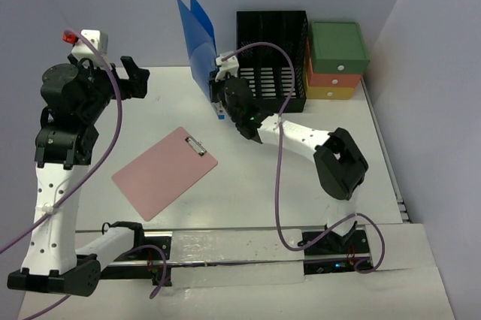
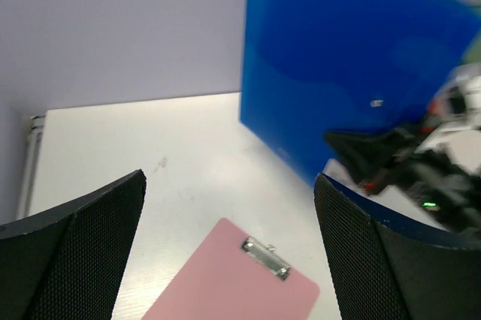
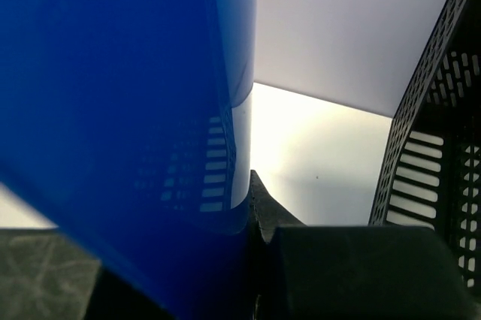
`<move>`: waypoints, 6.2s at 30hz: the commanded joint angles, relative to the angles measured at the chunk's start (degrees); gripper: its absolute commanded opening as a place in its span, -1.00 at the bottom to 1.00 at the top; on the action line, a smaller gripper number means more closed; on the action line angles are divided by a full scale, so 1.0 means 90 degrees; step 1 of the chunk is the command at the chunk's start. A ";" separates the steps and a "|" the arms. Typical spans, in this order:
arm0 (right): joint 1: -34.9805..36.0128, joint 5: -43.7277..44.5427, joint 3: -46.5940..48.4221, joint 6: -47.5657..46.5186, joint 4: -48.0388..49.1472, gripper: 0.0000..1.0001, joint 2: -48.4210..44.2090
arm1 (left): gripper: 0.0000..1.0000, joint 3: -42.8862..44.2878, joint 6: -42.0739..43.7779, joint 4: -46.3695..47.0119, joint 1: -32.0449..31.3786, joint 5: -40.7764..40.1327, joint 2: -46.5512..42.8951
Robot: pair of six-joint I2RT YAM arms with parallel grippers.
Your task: Organize the desk
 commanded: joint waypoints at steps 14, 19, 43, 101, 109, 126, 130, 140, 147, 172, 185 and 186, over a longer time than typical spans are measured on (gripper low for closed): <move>-0.2521 -0.1005 -0.1073 0.0344 0.0657 -1.00 -0.2805 | 0.99 -0.2281 0.1570 0.0559 0.0773 -0.1733 -0.0049; -0.2973 -0.1162 -0.1051 0.0578 0.0836 -1.00 -0.2494 | 0.98 -0.2616 0.1593 0.0715 0.1198 -0.1635 0.0275; -0.3022 -0.0584 -0.0684 0.0315 0.2144 -1.00 0.0007 | 0.99 -0.2657 0.1438 0.0727 0.1871 -0.0779 0.0760; 0.0347 -0.2117 0.1088 0.0462 -0.4993 0.25 0.0198 | 0.98 -0.4110 0.2161 -0.0364 0.2073 -0.0397 -0.0174; 0.0571 -0.2297 0.2460 0.0569 -0.5807 -0.02 0.1930 | 0.98 -0.4453 0.2193 -0.0336 0.2099 -0.0213 -0.0374; 0.0761 -0.2562 0.3328 0.0238 -0.5716 -0.27 0.2964 | 0.98 -0.4517 0.2171 -0.0304 0.2092 -0.0089 -0.0306; 0.0758 -0.2277 0.4103 0.0340 -0.6432 -0.27 0.3588 | 0.98 -0.4526 0.2181 -0.0301 0.2092 -0.0077 -0.0348; 0.0761 -0.2033 0.4073 0.0550 -0.6486 -0.25 0.3554 | 0.98 -0.4517 0.2209 -0.0304 0.2092 -0.0021 -0.0374; 0.0814 -0.1912 0.3764 0.0749 -0.6730 -0.42 0.3387 | 0.98 -0.4511 0.2200 -0.0314 0.2092 -0.0015 -0.0404; 0.0960 -0.2713 0.2174 0.1397 -0.5800 -1.00 0.1609 | 0.86 -0.3657 0.3534 -0.1667 0.1880 0.2291 -0.0609; -0.0253 -0.4132 0.1529 0.2613 -0.4781 -1.00 0.1297 | 0.96 -0.4169 0.3909 -0.0990 -0.2556 -0.0028 -0.0603; -0.0315 -0.4120 0.1516 0.2636 -0.4757 -1.00 0.1307 | 0.98 -0.4257 0.3901 -0.0867 -0.2746 -0.0393 -0.0495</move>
